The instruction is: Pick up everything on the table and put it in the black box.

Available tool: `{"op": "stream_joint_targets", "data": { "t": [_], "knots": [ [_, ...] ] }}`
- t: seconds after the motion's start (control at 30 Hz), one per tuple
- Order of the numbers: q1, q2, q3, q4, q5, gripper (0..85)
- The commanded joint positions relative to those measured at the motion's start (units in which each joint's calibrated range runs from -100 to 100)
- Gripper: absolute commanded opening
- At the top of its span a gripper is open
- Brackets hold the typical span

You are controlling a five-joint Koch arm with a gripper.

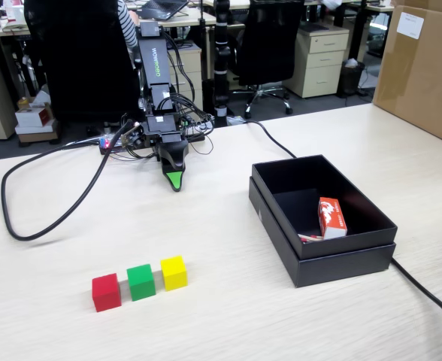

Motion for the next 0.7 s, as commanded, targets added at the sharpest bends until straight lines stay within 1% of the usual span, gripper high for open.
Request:
{"op": "stream_joint_targets", "data": {
  "t": [0.0, 0.17, 0.2, 0.23, 0.27, 0.4, 0.47, 0.67],
  "knots": [
    [-0.05, 0.11, 4.76, -9.08, -0.34, 48.3],
    [-0.05, -0.70, 12.02, -18.41, -0.34, 48.3],
    [-0.05, -0.58, 13.92, -21.35, -0.34, 48.3],
    [-0.05, -0.35, 18.18, -27.48, -0.15, 48.5],
    [-0.05, -0.24, 20.54, -30.50, 0.34, 48.7],
    [-0.05, 1.37, 30.51, -41.22, 0.54, 47.9],
    [0.00, 4.01, 39.76, -49.42, 0.54, 47.9],
    [-0.15, 13.76, 62.42, -64.03, 0.44, 47.6]
  ]
}}
